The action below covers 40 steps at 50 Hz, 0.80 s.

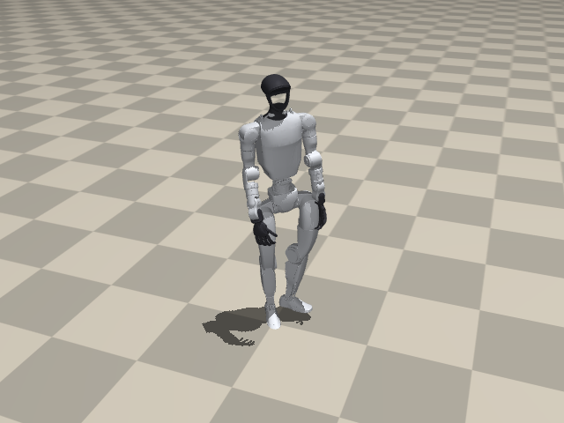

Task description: Upper body actions

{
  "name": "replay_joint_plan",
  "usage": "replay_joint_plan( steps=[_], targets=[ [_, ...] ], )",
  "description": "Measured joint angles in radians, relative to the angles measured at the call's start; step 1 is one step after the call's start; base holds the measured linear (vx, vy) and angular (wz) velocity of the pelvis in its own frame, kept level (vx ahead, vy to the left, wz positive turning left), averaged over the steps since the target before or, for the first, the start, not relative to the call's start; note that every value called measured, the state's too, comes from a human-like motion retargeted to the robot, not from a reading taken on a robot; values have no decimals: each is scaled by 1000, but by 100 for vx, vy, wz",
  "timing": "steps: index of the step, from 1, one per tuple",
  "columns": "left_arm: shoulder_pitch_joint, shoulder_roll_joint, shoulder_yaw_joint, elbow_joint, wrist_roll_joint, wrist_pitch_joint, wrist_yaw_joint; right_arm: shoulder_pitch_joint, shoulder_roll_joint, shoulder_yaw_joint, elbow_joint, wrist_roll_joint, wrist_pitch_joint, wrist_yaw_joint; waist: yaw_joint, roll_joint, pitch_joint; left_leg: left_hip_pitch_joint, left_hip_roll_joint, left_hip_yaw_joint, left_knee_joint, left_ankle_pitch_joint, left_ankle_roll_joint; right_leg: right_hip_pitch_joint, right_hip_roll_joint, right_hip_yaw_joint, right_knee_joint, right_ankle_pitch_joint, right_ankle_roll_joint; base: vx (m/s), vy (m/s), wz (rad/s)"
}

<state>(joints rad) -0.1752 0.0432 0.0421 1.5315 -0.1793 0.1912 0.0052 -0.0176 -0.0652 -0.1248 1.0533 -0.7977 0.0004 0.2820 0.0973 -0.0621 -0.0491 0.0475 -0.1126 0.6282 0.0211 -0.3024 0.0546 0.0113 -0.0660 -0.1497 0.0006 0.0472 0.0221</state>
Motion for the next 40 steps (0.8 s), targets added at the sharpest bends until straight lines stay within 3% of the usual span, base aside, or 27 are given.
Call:
replay_joint_plan(
  steps=[2, 4, 10, 13, 16, 20, 25, 27, 30, 32, 35, 40],
  targets=[
    [24, 4, 33, 77, 26, 9, 10, -5, 7, -7, -18, -4, -11, 13, 61, -6, -22, -24, 15, 39, -10, 6, -13, -38, -14, -67, -2, -2, 10, 7, -14, -71],
    [47, 4, 77, 141, 19, 9, 22, -9, 9, -4, -36, -17, -23, 25, 69, -7, -5, -29, 23, 47, -13, 15, -19, -70, 10, 7, 26, -11, -25, 1, -10, -8],
    [130, -8, 146, 169, -70, 59, -39, 23, 3, 15, 0, -61, -42, -9, -88, 26, 60, -24, 60, -10, -1, 39, -27, -28, 26, -38, 17, -23, -37, -1, -10, 72],
    [158, -11, 174, 169, -33, 45, -49, 76, -16, -15, 138, -95, 0, -71, -99, 31, 19, -36, 69, -13, -6, 47, -37, -32, 38, -48, 2, -23, -49, 19, -5, 19],
    [175, -14, 159, 155, 2, 2, -68, 98, -47, -85, 341, -96, 106, -149, -59, 32, -5, -41, 76, -2, -15, 55, -46, -48, 45, -41, 8, -26, -57, 13, -4, -18],
    [166, -27, 133, 144, -30, -64, -77, 105, -99, -149, 532, 58, 182, -228, -42, 51, 22, -37, 99, 7, -7, 54, -59, -46, 57, -53, 10, -28, -64, -3, -6, -9],
    [218, -57, 178, 150, -120, -72, -52, 74, -120, -119, 583, 329, 136, -345, -42, 55, 47, -74, 155, 4, 140, 21, -96, -44, 50, -33, 18, -25, -81, 8, -6, -15],
    [244, -61, 193, 161, -146, -66, -59, 22, -98, -72, 563, 393, 114, -373, -68, 53, 64, -143, 208, -33, 310, 79, -124, -44, 31, -60, 18, -23, -84, -1, -9, 18],
    [259, -47, 210, 169, -143, -23, -96, -87, -46, -2, 469, 396, 133, -275, -25, 46, 127, -313, 379, -33, 709, 270, -167, -45, 22, -35, 7, -5, -94, -17, -15, -5],
    [291, -28, 190, 169, -127, 2, -128, -144, -13, 25, 375, 367, 146, -126, 0, 67, 159, -474, 410, -192, 922, 323, -130, -26, 49, -50, -14, 11, -105, -8, -19, 35],
    [331, 1, 165, 169, -93, 67, -151, -228, 22, 51, 250, 318, 144, 72, 66, 68, 187, -594, 426, -261, 1084, 255, -122, -17, 48, -41, -17, 22, -113, -6, -9, -8],
    [353, 44, 165, 169, -31, 81, -139, -315, 58, 128, 78, 299, 48, 113, 91, 65, 186, -646, 490, -205, 1158, 165, -56, -32, 49, -38, -1, 12, -121, -2, -2, 10]
  ],
)
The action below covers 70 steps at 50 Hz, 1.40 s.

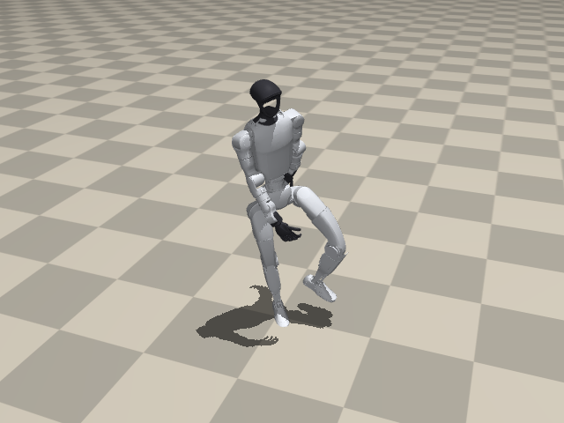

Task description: Upper body actions

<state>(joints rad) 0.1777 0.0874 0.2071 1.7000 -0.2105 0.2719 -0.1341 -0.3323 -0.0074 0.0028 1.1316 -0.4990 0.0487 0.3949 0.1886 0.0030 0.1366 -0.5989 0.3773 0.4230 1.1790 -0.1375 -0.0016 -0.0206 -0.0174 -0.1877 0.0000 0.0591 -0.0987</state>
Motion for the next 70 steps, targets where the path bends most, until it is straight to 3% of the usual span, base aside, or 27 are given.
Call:
replay_joint_plan(
  steps=[4, 7, 8, 10, 12, 13, 15, 18, 20, 22, 25, 28, 30, 37, 40, 42, 43, 45, 47, 51, 55, 58, 62, 63, 65, 67, 70],
  targets=[
    [4, 21, -27, 0, -2, -5, 36, -8, 6, 54, -25, -71, -105, 6, -36, -9, -39, 113, -87, 13, -171, 10, -42, 7, -5, -21, 4, -15, 5, 9, 0, 39],
    [-29, 25, -67, 0, -49, -58, 70, 46, 20, 38, 1, -187, -119, -19, -64, -37, -59, 302, -175, 79, -429, 29, -57, 22, -23, -35, 27, -43, 15, 10, 2, 26],
    [-49, 23, -84, 0, -67, -86, 87, 75, 20, 28, 21, -210, -117, -35, -72, -44, -65, 375, -213, 99, -541, 48, -67, 27, -25, -38, 41, -56, 17, 11, 4, 5],
    [-93, 15, -118, 0, -96, -136, 125, 146, 13, 5, 68, -241, -106, -65, -88, -46, -88, 508, -298, 126, -777, -69, -81, 26, -13, -38, 75, -83, 20, 12, 10, -7],
    [-151, -15, -168, 0, -125, -179, 173, 237, -12, -57, 136, -299, -83, -116, -120, -24, -103, 653, -363, 233, -1041, -129, -27, 31, 8, -56, 132, -108, 22, 14, 24, 38],
    [-184, -31, -190, 0, -128, -193, 181, 286, -31, -95, 169, -329, -57, -140, -160, -11, -116, 686, -400, 205, -1120, -122, 6, 31, 14, -85, 156, -104, 24, 5, 30, 115],
    [-293, -63, -226, 0, -124, -196, 159, 365, -78, -180, 236, -370, 29, -193, -250, 6, -124, 686, -394, 139, -1171, -87, 1, 0, -4, -155, 234, -39, 35, -24, 29, 136],
    [-512, -98, -224, -74, -53, -189, 116, 390, -156, -321, 364, -272, 144, -291, -246, 38, -52, 615, -328, 122, -1143, -86, 12, -191, -40, -143, 529, 188, 34, -61, 27, -4],
    [-592, -108, -275, -161, -36, -225, 86, 436, -214, -386, 460, -141, 158, -379, -237, 58, -4, 618, -301, 136, -1140, -84, 26, -302, -50, -128, 724, 234, -30, -27, 20, -51],
    [-690, -94, -333, -195, -46, -246, 49, 487, -268, -410, 545, 5, 154, -441, -241, 60, 12, 628, -306, 150, -1156, -75, 32, -386, -80, -109, 880, 159, -41, -20, 15, -30],
    [-763, -77, -218, -214, 17, -246, 118, 545, -298, -438, 568, 155, 161, -551, -302, 70, 13, 605, -288, 146, -1158, -68, 35, -477, -92, -127, 1001, 88, -76, -17, 5, 4],
    [-765, -106, -199, -220, -60, -292, 176, 592, -271, -522, 568, 209, 44, -659, -316, 85, 5, 580, -258, 118, -1134, -73, 36, -497, -58, -121, 1020, 69, -62, 3, -4, 22],
    [-747, -101, -213, -217, -92, -314, 135, 606, -252, -528, 568, 224, -15, -636, -308, 81, 5, 587, -258, 119, -1134, -76, 35, -469, -26, -100, 977, 82, -43, 5, -7, -17],
    [-510, -102, -204, -128, -34, -228, 134, 459, -188, -275, 568, 208, 88, -561, -257, 27, -22, 658, -343, 173, -1136, -113, 28, -146, 9, -74, 435, 139, 17, 17, -6, -36],
    [-340, -94, -142, -76, -27, -194, 138, 310, -129, -119, 552, 73, 111, -541, -239, -10, -26, 652, -371, 179, -1022, -158, 6, 26, -19, -144, 165, -68, 57, 26, -6, -28],
    [-233, -70, -110, -32, -11, -156, 109, 220, -88, -28, 467, -44, 123, -407, -172, -39, -11, 617, -330, 245, -820, -70, -21, 62, -39, -76, 50, -25, 47, 20, -11, -105],
    [-208, -52, -97, -9, 1, -131, 88, 162, -69, 5, 401, -94, 123, -309, -133, -60, 14, 563, -270, 290, -640, 36, -27, 69, -63, 3, 26, -2, 56, -11, -19, -70],
    [-168, -14, -95, 0, 15, -74, 72, 64, -30, 26, 220, -146, 96, -119, -85, -6, 36, 292, -10, 215, -188, 172, 12, 56, -20, -95, -29, 38, 63, -38, -27, 8],
    [-84, 12, -60, 0, 28, -51, 99, -1, -2, 48, 62, -123, 26, -17, -25, -12, 60, 108, -55, 72, -41, 172, 50, 41, -11, -39, -37, 58, 38, -20, -22, -13],
    [29, 41, -16, 0, -35, 64, 126, -116, 22, 23, -105, -121, -121, 45, 70, -18, 95, 12, 68, 124, 147, 38, 119, 24, -18, -2, -4, 52, 7, -2, -4, -46],
    [52, 32, 82, 0, -84, -14, 131, -143, 17, 65, -144, -89, -187, -10, 63, -19, 86, 5, 44, 93, 154, 13, 55, 17, -28, 8, 2, 45, 9, -7, 4, 14],
    [37, 24, 79, 0, -111, -17, 133, -60, 11, 61, -127, -155, -217, 4, 17, -24, 34, 94, -26, 81, 28, 48, 7, 30, -38, -27, -9, 31, 20, 14, 11, 66],
    [-58, 1, 9, 0, -178, -40, 198, 132, 0, 10, -7, -268, -141, -101, -37, -56, -20, 350, -212, 83, -395, 107, -40, 41, -66, -56, 36, -23, 38, 12, 10, 44],
    [-96, -12, -23, 0, -193, -62, 217, 183, -6, -19, 52, -287, -107, -154, -36, -61, -19, 439, -290, 59, -570, 81, -55, 47, -72, -57, 67, -46, 42, 3, 13, -2],
    [-179, -34, -87, 0, -199, -115, 247, 271, -30, -98, 191, -309, -25, -241, -42, -49, -26, 627, -386, 108, -891, -83, -28, 36, -49, -69, 166, -87, 35, 5, 11, 17],
    [-272, -61, -146, 0, -178, -159, 253, 343, -76, -176, 337, -314, 82, -299, -113, -18, -49, 715, -414, 119, -1090, -134, 53, -43, -56, -163, 365, 26, 14, 3, 23, 77],
    [-473, -83, -217, -20, -145, -173, 192, 411, -168, -241, 502, -224, 206, -389, -215, 29, -29, 714, -363, 78, -1174, -81, 49, -303, -123, -147, 823, 253, -28, -33, 22, 63]
  ],
)
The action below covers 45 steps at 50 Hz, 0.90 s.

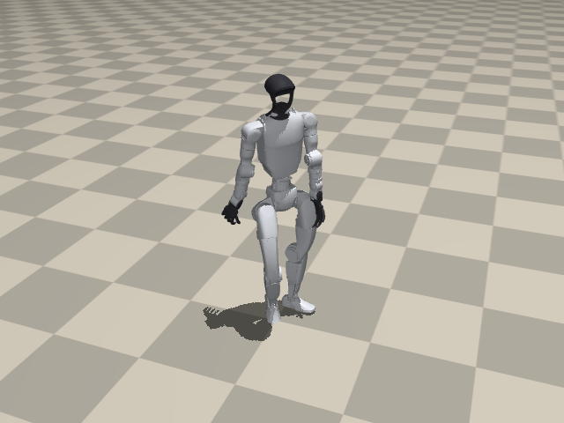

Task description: Upper body actions

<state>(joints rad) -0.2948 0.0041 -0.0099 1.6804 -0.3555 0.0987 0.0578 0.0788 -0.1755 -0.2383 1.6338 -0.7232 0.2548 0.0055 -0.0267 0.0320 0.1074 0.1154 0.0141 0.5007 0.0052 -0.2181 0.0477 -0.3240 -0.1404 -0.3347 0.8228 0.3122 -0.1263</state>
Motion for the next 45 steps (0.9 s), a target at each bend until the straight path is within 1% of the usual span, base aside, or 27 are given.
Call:
replay_joint_plan(
  steps=[2, 3, 5, 7, 10, 12, 14, 16, 18, 19, 20, 21, 22, 23, 24, 25, 26, 27, 28, 30, 31, 32, 35, 37, 40, 43, 45],
  targets=[
    [-123, 11, -32, -80, 44, -2, -41, 38, -54, -50, 66, 117, 0, -86, -75, 21, 38, -23, 9, -21, -13, 17, 19, -115, -39, -12, 215, -75, -38, -51, 17, 98],
    [-176, 22, -41, -126, 77, -5, -53, 73, -73, -76, 66, 166, -1, -98, -118, 36, 52, -43, 23, -52, -5, 19, 24, -156, -68, -38, 293, -114, -48, -34, 18, 108],
    [-256, 36, -31, -217, 159, -14, -43, 143, -99, -112, 66, 248, -8, -114, -166, 42, 75, -80, 47, -78, 32, 13, 33, -222, -123, -75, 425, -169, -104, -12, 11, 69],
    [-293, 31, -58, -295, 203, -51, -3, 214, -104, -160, 66, 308, -35, -156, -164, 38, 80, -92, 58, -88, 61, 3, 34, -259, -144, -65, 505, -195, -131, 5, -1, 20],
    [-294, 18, -128, -383, 207, -126, 48, 299, -89, -213, 66, 371, -97, -229, -100, 14, 68, -69, 46, -61, 55, 1, 29, -277, -123, -27, 526, -193, -126, 11, -13, -38],
    [-274, 11, -138, -400, 209, -146, 58, 318, -84, -212, 66, 372, -109, -250, -65, 2, 39, -57, 34, -35, 42, -1, 23, -243, -105, -27, 463, -186, -109, 17, -10, -68],
    [-229, 1, -121, -395, 214, -144, 58, 300, -81, -183, 66, 357, -91, -243, -35, 1, 20, -41, 27, -7, 32, -5, 15, -168, -68, -24, 339, -173, -83, 17, -5, -87],
    [-163, -13, -99, -365, 198, -136, 53, 254, -82, -110, 66, 345, -73, -206, -5, 8, 10, -17, 25, 23, 29, -14, 3, -49, -5, -9, 148, -138, -47, 21, -2, -103],
    [-81, -27, -77, -301, 152, -127, 46, 180, -83, 7, 66, 337, -50, -161, 21, 14, 10, 19, 24, 68, 43, -33, -15, 114, 66, 11, -116, -65, -10, 27, -6, -95],
    [-31, -35, -57, -262, 133, -117, 42, 135, -76, 66, 66, 326, -35, -156, 32, 12, 6, 22, 20, 79, 72, -39, -22, 202, 94, 17, -263, -106, 15, 27, -5, -57],
    [23, -42, -33, -222, 118, -106, 37, 87, -67, 123, 66, 312, -19, -157, 42, 8, -1, 16, 14, 83, 111, -44, -28, 289, 119, 22, -411, -189, 43, 26, -6, -50],
    [74, -38, 5, -172, 117, -90, 34, 26, -46, 179, 66, 285, -11, -147, 66, -12, 3, -1, 14, 105, 206, 1, -42, 369, 104, -36, -549, -272, 45, 21, -12, -50],
    [117, -27, 45, -122, 121, -68, 28, -45, -22, 228, 66, 253, -10, -124, 89, -35, 12, -41, 41, 123, 346, 72, -55, 429, 87, -56, -665, -327, 53, 7, -24, -42],
    [144, -2, 88, -70, 134, -36, 20, -134, 6, 259, 66, 211, -26, -74, 110, -64, 31, -127, 119, 136, 578, 197, -67, 447, 67, 0, -737, -327, 70, -9, -34, -32],
    [173, 30, 114, -24, 141, -14, 23, -201, 29, 262, 18, 171, -52, -10, 162, -60, 29, -276, 246, 108, 829, 277, -38, 444, 98, 29, -800, -304, 64, -21, -46, -38],
    [204, 64, 132, 20, 145, 4, 33, -256, 50, 251, -53, 131, -83, 61, 229, -38, 17, -456, 397, 59, 1089, 333, 12, 430, 154, 44, -858, -270, 47, -19, -48, -86],
    [266, 83, 153, 20, 129, 28, 58, -306, 71, 242, -134, 115, -116, 122, 294, -57, 9, -606, 347, -47, 1204, 296, 1, 400, 147, 67, -868, -248, 52, -14, -43, -118],
    [328, 103, 175, 20, 109, 58, 68, -359, 93, 230, -213, 101, -146, 182, 352, -78, 10, -732, 330, -114, 1312, 260, 3, 372, 136, 83, -870, -232, 51, -7, -33, -139],
    [388, 128, 198, 20, 81, 101, 49, -418, 117, 212, -287, 89, -168, 239, 396, -104, 27, -810, 378, -103, 1408, 228, 31, 349, 119, 87, -856, -229, 40, 0, -24, -131],
    [502, 163, 202, 20, 14, 223, 3, -516, 171, 133, -433, 70, -198, 301, 480, -120, 75, -934, 452, -76, 1541, 166, 111, 321, 111, 178, -821, -233, 15, 2, -13, -112],
    [541, 162, 230, 20, -12, 250, 9, -568, 186, 134, -478, 102, -231, 314, 478, -120, 94, -990, 458, -94, 1586, 136, 131, 321, 109, 190, -816, -234, 12, -14, -11, -72],
    [577, 158, 259, 20, -33, 260, 9, -619, 200, 143, -516, 137, -267, 321, 468, -115, 109, -1041, 462, -114, 1624, 111, 149, 322, 112, 197, -813, -234, 9, -28, -12, -29],
    [651, 126, 332, 20, -43, 182, -28, -735, 205, 253, -581, 237, -367, 300, 397, -70, 106, -1128, 468, -144, 1659, 78, 179, 323, 144, 199, -825, -227, 8, -18, 8, 0],
    [668, 96, 372, 20, -31, 178, -11, -750, 211, 324, -609, 192, -405, 277, 333, -63, 71, -1101, 485, -106, 1629, 67, 169, 310, 148, 195, -835, -225, 10, 8, 23, 16],
    [637, 95, 335, 20, -47, 195, 12, -694, 229, 339, -626, 53, -431, 226, 269, -58, 17, -976, 457, -57, 1511, 83, 117, 303, 153, 172, -836, -240, 13, 17, 11, 62],
    [527, 125, 212, 20, -69, 178, 12, -535, 211, 322, -606, -17, -442, 185, 210, -63, -24, -740, 349, -37, 1248, 153, 43, 331, 145, 94, -822, -281, 25, 21, -1, 121],
    [437, 134, 95, 20, -74, 170, 30, -386, 198, 282, -570, -92, -431, 160, 168, -76, -52, -514, 232, -11, 932, 269, -21, 351, 132, 53, -789, -323, 31, 27, 6, 100]
  ],
)
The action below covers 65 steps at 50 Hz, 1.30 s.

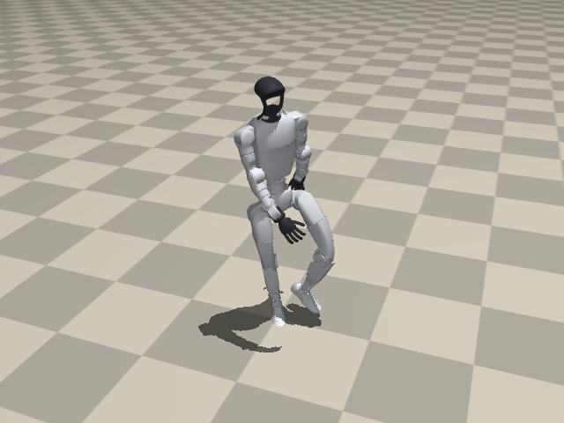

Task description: Upper body actions

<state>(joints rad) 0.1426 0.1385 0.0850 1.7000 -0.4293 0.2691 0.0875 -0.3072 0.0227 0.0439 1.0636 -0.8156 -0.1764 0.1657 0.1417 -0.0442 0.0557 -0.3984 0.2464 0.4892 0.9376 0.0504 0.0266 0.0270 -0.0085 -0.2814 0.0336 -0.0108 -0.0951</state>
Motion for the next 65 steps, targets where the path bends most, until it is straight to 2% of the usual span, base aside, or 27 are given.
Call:
replay_joint_plan(
  steps=[2, 3, 5, 7, 10, 13, 16, 19, 23, 26, 28, 30, 31, 32, 33, 35, 37, 38, 40, 43, 45, 50, 53, 57, 59, 61, 65],
  targets=[
    [-90, -8, -136, 0, 38, 2, 48, 173, 5, -108, 84, -75, 76, -118, -16, -25, -2, 267, -220, -11, -440, -143, -18, 33, -24, -18, 80, -32, 8, 34, 13, 53],
    [-134, -20, -197, 0, 76, 1, 78, 255, 2, -167, 155, -65, 118, -187, -42, -22, -13, 409, -267, 67, -627, -263, 30, 42, -20, -60, 135, -10, 6, 36, 20, 100],
    [-266, -73, -272, 0, 148, 8, 110, 375, -54, -267, 309, -36, 195, -259, -142, 33, -18, 523, -261, 34, -839, -300, 71, -6, -54, -254, 341, 245, -41, 3, 37, 125],
    [-499, -105, -232, -14, 232, -16, 70, 383, -156, -331, 465, -34, 291, -308, -203, 89, 55, 474, -181, -21, -839, -277, 55, -285, -117, -153, 818, 366, -70, -70, 32, 59],
    [-750, -97, -224, -176, 276, -88, -22, 432, -288, -389, 636, 16, 421, -520, -266, 99, 196, 485, -198, -2, -857, -263, 90, -575, -193, -84, 1304, 213, -142, -69, 33, 35],
    [-932, -65, -166, -331, 326, -142, 33, 531, -337, -405, 636, 72, 527, -556, -415, 135, 314, 475, -134, -102, -827, -262, 97, -728, -200, -113, 1466, 211, -143, -38, 12, 118],
    [-938, -81, -180, -469, 327, -256, 171, 656, -362, -479, 636, 129, 499, -581, -432, 145, 276, 458, -131, -115, -828, -262, 109, -855, -175, -88, 1499, 175, -159, 26, -3, 5],
    [-901, -107, -237, -548, 324, -313, 167, 753, -357, -539, 636, 265, 423, -565, -377, 151, 189, 450, -168, -99, -859, -259, 121, -860, -212, -80, 1460, 117, -163, 35, 2, -24],
    [-819, -135, -280, -530, 345, -289, 124, 725, -299, -529, 636, 403, 390, -541, -289, 121, 138, 471, -196, -45, -895, -251, 94, -660, -198, -80, 1262, 147, -163, 3, -17, -42],
    [-688, -159, -299, -433, 296, -287, 98, 629, -263, -417, 636, 359, 415, -468, -211, 112, 96, 486, -201, 2, -888, -269, 68, -369, -139, -96, 932, 231, -164, 12, -13, -72],
    [-568, -169, -283, -331, 278, -275, 68, 537, -235, -314, 636, 275, 486, -413, -184, 105, 62, 480, -200, 11, -846, -291, 55, -119, -24, -89, 545, 274, -81, 23, -22, -7],
    [-436, -156, -219, -202, 308, -259, 35, 422, -211, -196, 636, 168, 549, -359, -211, 65, 44, 458, -229, -22, -738, -301, 43, 120, 33, -171, 169, 8, 1, 29, -19, 89],
    [-386, -137, -183, -123, 335, -232, 29, 365, -193, -140, 615, 119, 553, -326, -207, 25, 21, 405, -232, -14, -609, -233, 18, 148, 3, -206, 69, -21, 21, 24, -15, 61],
    [-339, -113, -147, -56, 364, -190, 27, 304, -175, -94, 582, 72, 550, -284, -178, 4, -6, 309, -184, -9, -428, -157, -10, 153, -12, -207, -9, -38, 37, 10, -19, -36],
    [-297, -82, -113, -14, 400, -115, 36, 238, -157, -66, 529, 31, 531, -227, -102, 18, -41, 125, -35, -12, -141, -66, -42, 114, 5, -136, -41, -27, 43, -5, -30, -102],
    [-174, -26, -99, 0, 383, 14, 94, 116, -141, -61, 389, -18, 435, -130, 48, 29, -63, -153, 109, -48, 189, 113, 30, 22, 64, -44, -51, 11, 12, -20, -42, -139],
    [-57, 29, -62, 0, 294, 46, 68, -55, -137, -49, 265, -21, 345, -38, 148, -36, 25, -303, 42, -127, 387, 11, 6, 13, 12, 9, -55, 47, -1, -36, -28, -175],
    [-19, 50, -28, 0, 258, 40, 36, -144, -140, -64, 197, -28, 313, 8, 196, -35, 77, -365, 130, -106, 503, -53, 2, 12, 16, 33, -51, 56, -11, -44, -21, -190],
    [28, 61, 73, 0, 228, -13, 6, -281, -127, -119, 43, -43, 277, 53, 284, -6, 162, -483, 309, -74, 705, -140, 80, 3, 34, 106, -35, 63, -23, -42, -16, -162],
    [124, 50, 219, 0, 174, -39, 35, -378, -144, -71, -135, 115, 178, 66, 304, 15, 182, -669, 343, -93, 873, -227, 209, -7, 58, 140, -37, 69, -48, 1, 10, -61],
    [194, 50, 279, 0, 99, -25, 65, -409, -133, -25, -201, 215, 86, 46, 302, -15, 163, -701, 326, -41, 884, -248, 216, -21, 38, 163, -36, 71, -53, 30, 15, -31],
    [163, 73, 253, 0, 23, -49, 81, -345, -75, -17, -272, 188, 8, 17, 217, -32, 98, -543, 328, 24, 713, -214, 132, -16, 51, 109, -46, 49, -43, 17, -2, 66],
    [52, 68, 146, 0, 1, -104, 105, -204, -46, -23, -240, 174, -14, 80, 126, -21, 49, -312, 256, 42, 419, -116, 31, 10, 65, 35, -42, 9, -30, 18, 9, 118],
    [-146, -35, 5, -8, -56, -368, 330, 121, -29, -67, -90, -4, 21, 81, 33, -69, 21, 187, -158, 80, -385, 46, -87, 55, -15, -22, 87, -69, -3, 31, 25, 72],
    [-247, -103, -40, -64, -15, -435, 354, 267, -45, -118, 74, -85, 127, -14, -52, -32, 17, 391, -245, 79, -681, -193, 0, 26, -31, -140, 275, 69, -31, 30, 34, 92],
    [-408, -160, -111, -129, -4, -437, 263, 349, -73, -183, 238, -69, 279, -118, -127, 23, 74, 445, -203, 44, -781, -236, 50, -156, -112, -177, 700, 279, -117, -24, 39, 72],
    [-780, -132, -249, -300, 128, -423, 133, 460, -152, -280, 424, 228, 298, -167, -212, 41, 268, 443, -194, -11, -781, -236, 99, -573, -162, -22, 1394, 186, -163, -59, 33, 45]
  ],
)
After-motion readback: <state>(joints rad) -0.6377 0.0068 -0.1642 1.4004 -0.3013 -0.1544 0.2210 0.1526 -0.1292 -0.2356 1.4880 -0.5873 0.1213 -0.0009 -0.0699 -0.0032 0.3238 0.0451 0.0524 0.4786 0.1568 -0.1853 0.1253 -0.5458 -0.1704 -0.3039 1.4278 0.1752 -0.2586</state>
